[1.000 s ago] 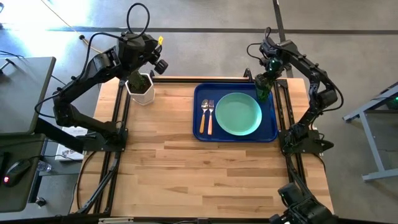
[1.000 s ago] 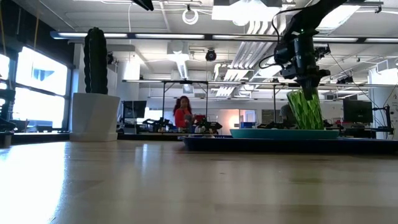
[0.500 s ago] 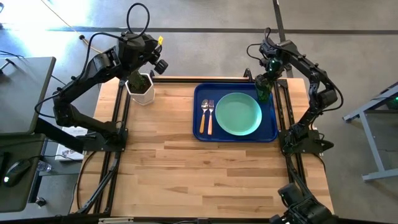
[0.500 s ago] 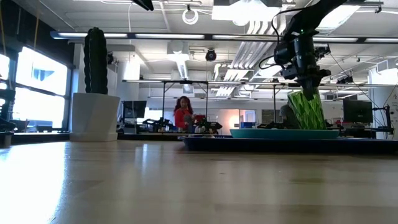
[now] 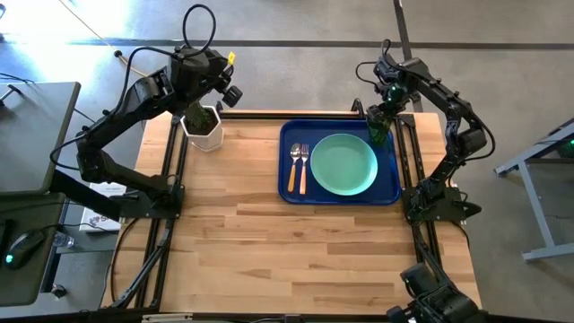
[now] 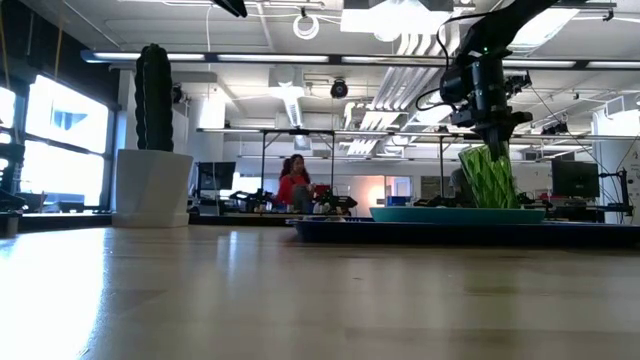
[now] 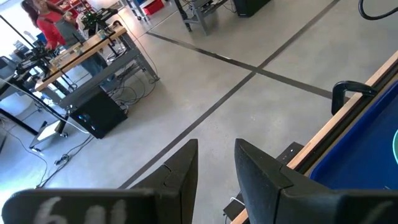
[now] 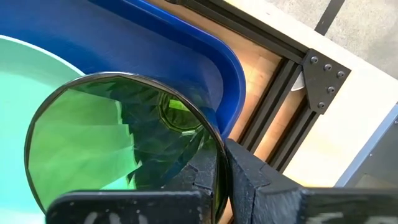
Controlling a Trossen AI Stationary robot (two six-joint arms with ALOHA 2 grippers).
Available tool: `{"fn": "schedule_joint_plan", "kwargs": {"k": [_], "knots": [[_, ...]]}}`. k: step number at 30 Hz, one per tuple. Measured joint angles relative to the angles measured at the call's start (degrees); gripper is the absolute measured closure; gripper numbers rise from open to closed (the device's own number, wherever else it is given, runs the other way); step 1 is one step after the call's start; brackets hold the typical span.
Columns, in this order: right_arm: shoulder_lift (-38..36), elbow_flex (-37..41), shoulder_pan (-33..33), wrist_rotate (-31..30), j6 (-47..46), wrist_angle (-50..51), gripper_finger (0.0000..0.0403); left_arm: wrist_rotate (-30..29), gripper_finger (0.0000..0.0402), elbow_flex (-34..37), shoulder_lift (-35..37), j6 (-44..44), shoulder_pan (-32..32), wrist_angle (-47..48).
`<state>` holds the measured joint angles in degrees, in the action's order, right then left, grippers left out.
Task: Pick and place plate/cup/fork/spoon on tray
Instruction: Put the green cup on the top right side of the light green plate on the blue tray
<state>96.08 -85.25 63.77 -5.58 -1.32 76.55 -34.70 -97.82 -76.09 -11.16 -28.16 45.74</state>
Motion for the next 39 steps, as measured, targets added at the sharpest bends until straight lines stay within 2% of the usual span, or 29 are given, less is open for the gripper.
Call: {"fn": "schedule_joint_plan", "kwargs": {"k": [15, 18, 26, 34, 39], "knots": [[0.0, -0.02, 0.0, 0.91, -1.47, 0.07, 0.0396, -0.03, 0.0305, 0.0, 0.02, -1.49, 0.0, -0.2], [0.0, -0.02, 0.0, 0.94, -1.95, 0.07, 0.0385, -0.02, 0.0305, 0.0, 0.02, -1.51, 0.0, -0.2], [0.0, -0.02, -0.02, 0.92, -2.78, 0.07, 0.0327, -0.04, 0.0305, 0.0, 0.02, -2.96, -0.01, -0.25], [0.0, -0.36, -0.02, 0.77, -2.96, -0.24, 0.0322, -0.02, 0.0305, 0.0, 0.02, -3.1, 0.0, -0.76], [0.0, -2.28, 0.0, -1.38, -3.39, -0.55, 0.0322, -0.03, 0.0305, 0.0, 0.02, -4.04, 0.0, -0.84]]}}
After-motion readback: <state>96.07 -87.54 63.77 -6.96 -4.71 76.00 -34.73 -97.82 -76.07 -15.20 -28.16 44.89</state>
